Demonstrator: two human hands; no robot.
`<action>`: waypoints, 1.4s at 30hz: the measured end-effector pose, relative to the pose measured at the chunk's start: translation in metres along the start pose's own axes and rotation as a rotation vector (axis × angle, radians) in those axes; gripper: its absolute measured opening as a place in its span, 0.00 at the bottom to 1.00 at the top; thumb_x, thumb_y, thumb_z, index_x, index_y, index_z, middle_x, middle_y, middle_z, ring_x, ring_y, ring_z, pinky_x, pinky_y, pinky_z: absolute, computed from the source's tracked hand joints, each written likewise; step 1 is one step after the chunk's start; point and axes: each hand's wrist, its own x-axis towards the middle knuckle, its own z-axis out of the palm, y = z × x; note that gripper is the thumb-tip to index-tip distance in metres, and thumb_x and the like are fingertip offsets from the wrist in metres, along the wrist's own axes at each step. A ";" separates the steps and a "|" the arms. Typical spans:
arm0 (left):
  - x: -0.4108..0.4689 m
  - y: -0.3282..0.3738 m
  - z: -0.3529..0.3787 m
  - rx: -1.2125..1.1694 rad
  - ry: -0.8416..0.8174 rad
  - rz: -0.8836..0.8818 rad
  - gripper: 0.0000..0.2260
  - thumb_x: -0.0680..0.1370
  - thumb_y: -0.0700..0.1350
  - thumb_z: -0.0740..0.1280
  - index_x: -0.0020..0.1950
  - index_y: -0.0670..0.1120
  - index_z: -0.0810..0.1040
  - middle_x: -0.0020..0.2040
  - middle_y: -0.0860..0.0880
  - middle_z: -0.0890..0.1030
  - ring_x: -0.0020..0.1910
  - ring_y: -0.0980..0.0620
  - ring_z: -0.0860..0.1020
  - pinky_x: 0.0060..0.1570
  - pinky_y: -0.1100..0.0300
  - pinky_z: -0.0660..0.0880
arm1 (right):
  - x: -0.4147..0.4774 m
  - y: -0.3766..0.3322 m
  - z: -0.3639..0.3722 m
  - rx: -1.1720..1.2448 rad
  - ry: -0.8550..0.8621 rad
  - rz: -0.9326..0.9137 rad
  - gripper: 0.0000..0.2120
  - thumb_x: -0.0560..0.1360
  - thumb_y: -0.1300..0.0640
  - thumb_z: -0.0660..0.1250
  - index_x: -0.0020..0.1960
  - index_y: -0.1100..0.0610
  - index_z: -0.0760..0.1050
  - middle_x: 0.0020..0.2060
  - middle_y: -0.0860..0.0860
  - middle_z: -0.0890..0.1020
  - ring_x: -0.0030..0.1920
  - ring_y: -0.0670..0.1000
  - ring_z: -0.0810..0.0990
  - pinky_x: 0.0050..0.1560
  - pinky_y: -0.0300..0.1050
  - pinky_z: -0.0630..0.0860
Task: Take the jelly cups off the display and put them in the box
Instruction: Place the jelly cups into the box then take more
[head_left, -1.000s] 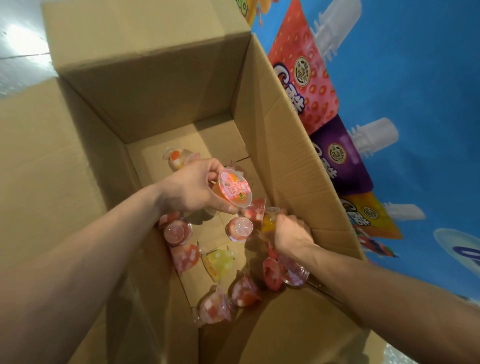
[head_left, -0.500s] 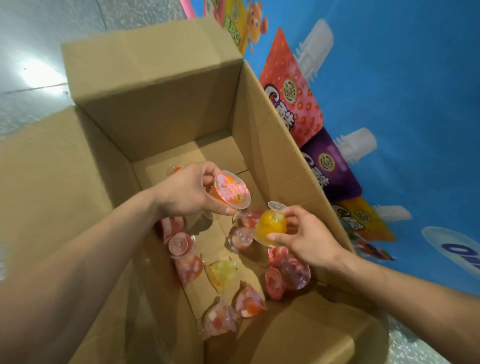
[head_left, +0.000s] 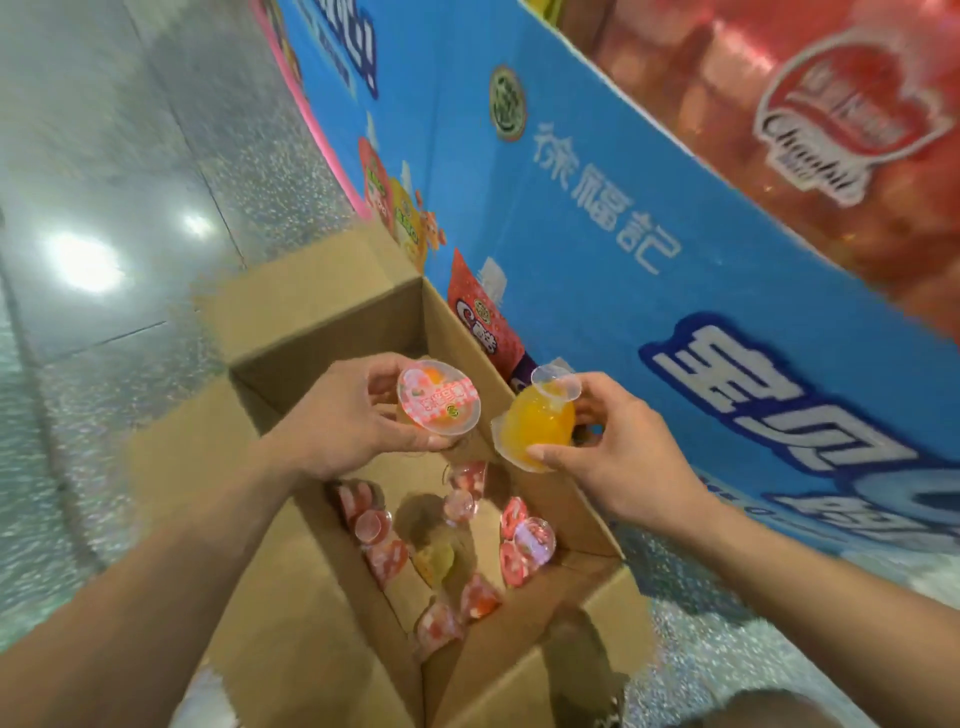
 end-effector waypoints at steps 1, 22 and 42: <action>-0.009 0.020 -0.002 -0.025 0.001 0.005 0.26 0.61 0.33 0.82 0.56 0.47 0.81 0.47 0.54 0.87 0.46 0.61 0.83 0.47 0.70 0.76 | -0.010 -0.018 -0.016 -0.010 0.010 -0.005 0.26 0.66 0.47 0.81 0.58 0.41 0.73 0.49 0.34 0.80 0.51 0.35 0.78 0.50 0.35 0.75; -0.199 0.503 -0.038 0.167 -0.171 0.293 0.26 0.64 0.44 0.83 0.56 0.62 0.77 0.47 0.72 0.82 0.49 0.71 0.79 0.45 0.75 0.75 | -0.261 -0.290 -0.384 -0.016 0.317 0.102 0.30 0.66 0.48 0.81 0.64 0.45 0.72 0.53 0.41 0.80 0.54 0.44 0.80 0.50 0.39 0.76; -0.212 0.663 0.169 0.143 -0.272 0.392 0.26 0.63 0.42 0.84 0.57 0.58 0.80 0.52 0.64 0.84 0.53 0.62 0.82 0.52 0.66 0.78 | -0.387 -0.181 -0.587 -0.026 0.486 0.177 0.33 0.64 0.46 0.82 0.65 0.44 0.72 0.55 0.42 0.81 0.54 0.44 0.80 0.47 0.35 0.74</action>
